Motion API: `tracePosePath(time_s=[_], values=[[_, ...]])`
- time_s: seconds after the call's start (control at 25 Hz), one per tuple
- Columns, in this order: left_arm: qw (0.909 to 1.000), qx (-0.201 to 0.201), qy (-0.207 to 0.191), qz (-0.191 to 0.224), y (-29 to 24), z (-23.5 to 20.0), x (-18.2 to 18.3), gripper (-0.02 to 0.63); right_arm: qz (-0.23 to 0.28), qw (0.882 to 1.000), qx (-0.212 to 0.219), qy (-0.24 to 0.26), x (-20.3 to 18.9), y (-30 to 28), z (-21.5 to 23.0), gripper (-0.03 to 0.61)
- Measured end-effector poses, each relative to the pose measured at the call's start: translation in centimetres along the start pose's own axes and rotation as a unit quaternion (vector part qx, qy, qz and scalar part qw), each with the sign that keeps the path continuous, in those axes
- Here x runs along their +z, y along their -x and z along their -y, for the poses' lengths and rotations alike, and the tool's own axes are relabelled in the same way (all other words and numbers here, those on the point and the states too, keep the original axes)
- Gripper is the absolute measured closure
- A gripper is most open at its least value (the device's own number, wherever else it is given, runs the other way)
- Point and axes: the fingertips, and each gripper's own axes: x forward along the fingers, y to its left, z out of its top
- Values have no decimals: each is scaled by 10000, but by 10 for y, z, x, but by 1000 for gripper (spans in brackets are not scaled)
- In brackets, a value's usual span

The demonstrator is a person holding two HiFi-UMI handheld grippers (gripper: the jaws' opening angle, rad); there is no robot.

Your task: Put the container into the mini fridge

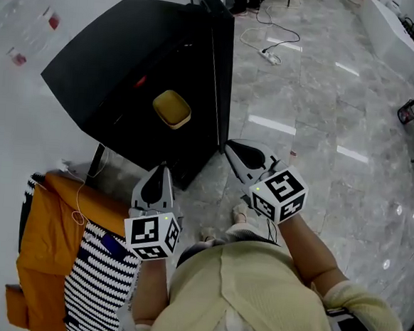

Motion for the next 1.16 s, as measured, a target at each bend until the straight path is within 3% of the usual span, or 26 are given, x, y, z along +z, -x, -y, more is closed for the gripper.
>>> tracePosePath(time_s=[1.16], values=[[9998,-45,47,-200,-6,-3,-12,586,-202,9997,55,-123,-13,-3,4,549]])
